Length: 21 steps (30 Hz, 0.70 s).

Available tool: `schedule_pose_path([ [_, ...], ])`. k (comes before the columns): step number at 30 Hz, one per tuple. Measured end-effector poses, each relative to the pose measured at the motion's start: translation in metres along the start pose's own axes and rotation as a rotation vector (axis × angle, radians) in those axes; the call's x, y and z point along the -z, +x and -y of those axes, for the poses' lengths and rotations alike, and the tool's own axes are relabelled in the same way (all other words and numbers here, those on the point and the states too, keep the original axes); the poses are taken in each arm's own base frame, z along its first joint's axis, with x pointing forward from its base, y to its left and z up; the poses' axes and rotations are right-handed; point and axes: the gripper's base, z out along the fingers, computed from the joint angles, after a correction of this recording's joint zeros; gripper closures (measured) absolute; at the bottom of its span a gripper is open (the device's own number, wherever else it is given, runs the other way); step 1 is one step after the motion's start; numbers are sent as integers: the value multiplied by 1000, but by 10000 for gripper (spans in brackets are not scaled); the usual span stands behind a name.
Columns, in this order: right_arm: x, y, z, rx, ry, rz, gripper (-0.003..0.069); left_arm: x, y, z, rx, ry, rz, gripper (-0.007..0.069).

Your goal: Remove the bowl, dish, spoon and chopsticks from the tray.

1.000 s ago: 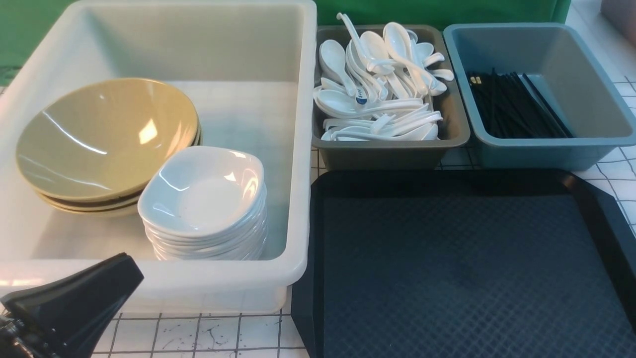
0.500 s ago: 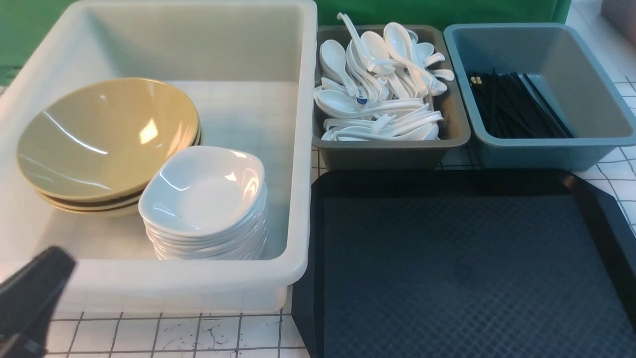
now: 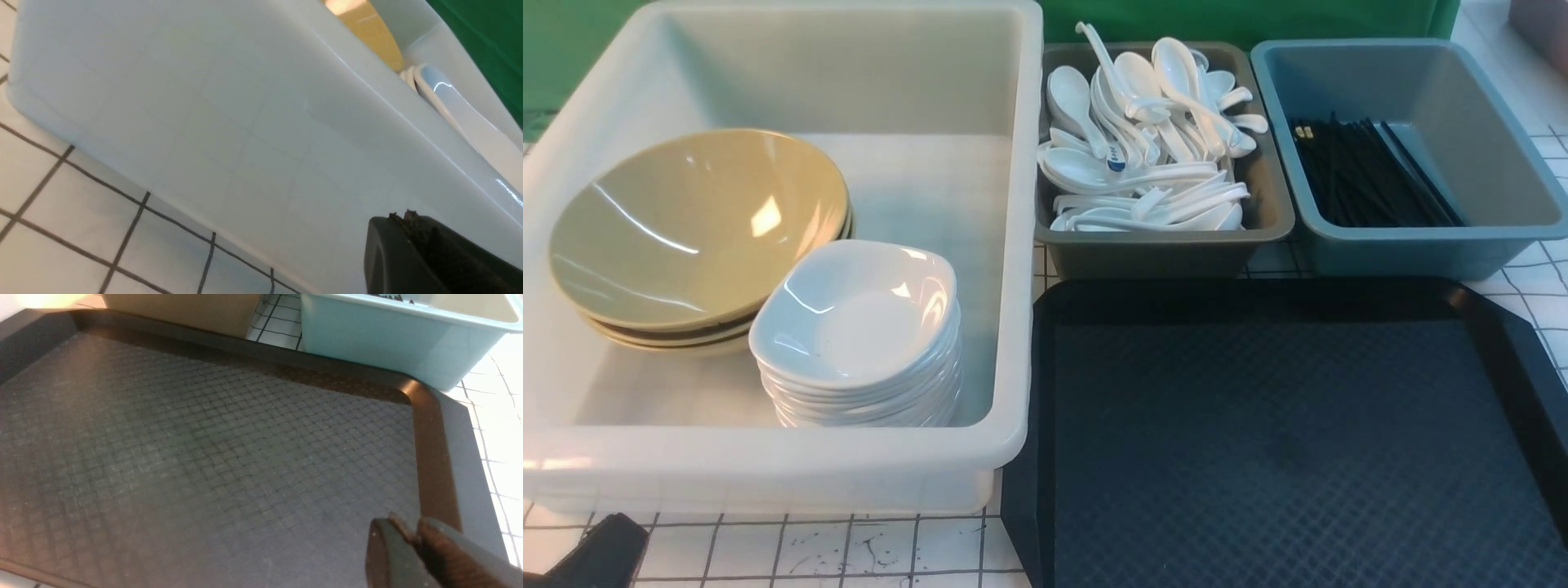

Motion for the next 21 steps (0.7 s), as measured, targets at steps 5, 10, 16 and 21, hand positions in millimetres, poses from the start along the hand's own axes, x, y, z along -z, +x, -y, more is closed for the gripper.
schedule_pose_path([
  [5, 0, 0, 0, 0, 0, 0, 559, 0, 0, 1, -2, 11, -8, 625],
  [10, 0, 0, 0, 0, 0, 0, 555, 0, 0, 1, -2, 11, -8, 625],
  [16, 0, 0, 0, 0, 0, 0, 550, 0, 0, 1, -2, 11, -8, 625],
  [21, 0, 0, 0, 0, 0, 0, 549, 0, 0, 1, -1, 11, -8, 625],
])
